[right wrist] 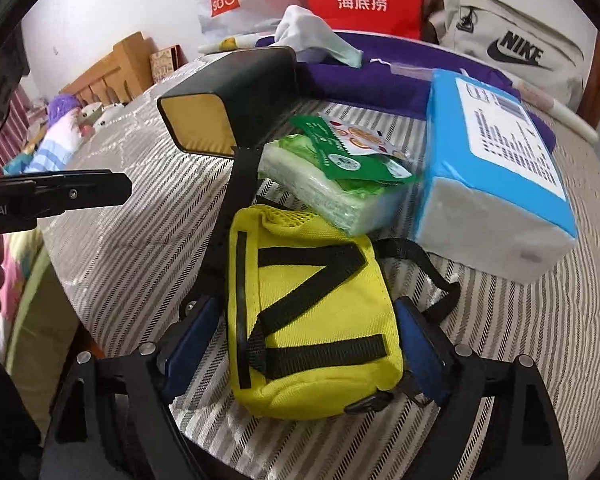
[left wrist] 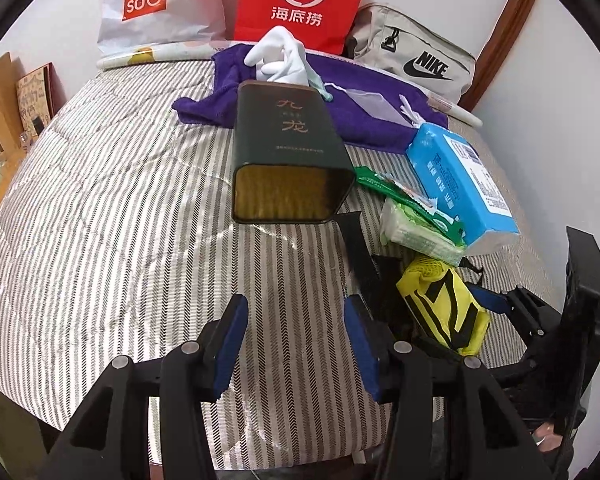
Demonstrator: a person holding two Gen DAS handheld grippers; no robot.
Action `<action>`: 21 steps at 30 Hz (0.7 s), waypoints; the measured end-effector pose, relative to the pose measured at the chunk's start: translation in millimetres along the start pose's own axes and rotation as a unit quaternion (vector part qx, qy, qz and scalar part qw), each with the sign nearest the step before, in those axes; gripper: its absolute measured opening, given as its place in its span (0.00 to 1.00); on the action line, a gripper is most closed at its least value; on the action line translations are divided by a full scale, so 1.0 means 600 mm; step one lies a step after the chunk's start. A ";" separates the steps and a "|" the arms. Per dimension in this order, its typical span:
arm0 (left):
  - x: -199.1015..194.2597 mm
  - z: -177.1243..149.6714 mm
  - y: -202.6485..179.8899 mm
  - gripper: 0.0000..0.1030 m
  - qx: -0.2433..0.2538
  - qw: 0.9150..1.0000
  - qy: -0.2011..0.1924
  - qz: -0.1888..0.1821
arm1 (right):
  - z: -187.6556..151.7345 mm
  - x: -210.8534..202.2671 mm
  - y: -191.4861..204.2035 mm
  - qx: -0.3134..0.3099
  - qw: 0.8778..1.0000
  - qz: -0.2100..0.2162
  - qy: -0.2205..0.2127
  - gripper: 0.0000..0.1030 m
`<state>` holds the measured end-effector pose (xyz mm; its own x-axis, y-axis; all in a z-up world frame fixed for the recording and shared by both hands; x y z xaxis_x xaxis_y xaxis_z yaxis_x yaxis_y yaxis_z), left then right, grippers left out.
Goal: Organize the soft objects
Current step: 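Grasp the yellow mesh pouch with the right tool while the left tool grasps a black watch strap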
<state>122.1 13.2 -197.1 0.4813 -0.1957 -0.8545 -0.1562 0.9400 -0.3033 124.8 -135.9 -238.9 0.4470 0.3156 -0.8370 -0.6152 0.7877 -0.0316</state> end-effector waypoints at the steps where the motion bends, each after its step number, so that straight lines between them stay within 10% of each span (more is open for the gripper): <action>1: 0.003 -0.001 0.000 0.46 0.000 1.000 0.001 0.001 | 0.000 -0.002 0.001 0.001 1.000 0.003 -0.006 0.80; 21: 0.088 0.003 -0.072 0.46 0.035 0.997 -0.003 0.068 | -0.045 -0.115 -0.079 0.035 0.996 -0.012 -0.079 0.69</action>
<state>155.7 -37.2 -228.4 0.4656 -0.0625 -0.8828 -0.1601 0.9751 -0.1535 105.6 -209.3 -194.0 0.5619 0.3713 -0.7392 -0.5583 0.8296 -0.0076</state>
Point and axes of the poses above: each gripper's, at about its wrist camera, not at the fingertips, and x roughly the way its jaws point, y to its left, z to its top, the point moved 8 cm from there along x, roughly the way its jaws point, and after that the axes turned 12 degrees about -x, right-handed, at the moved point
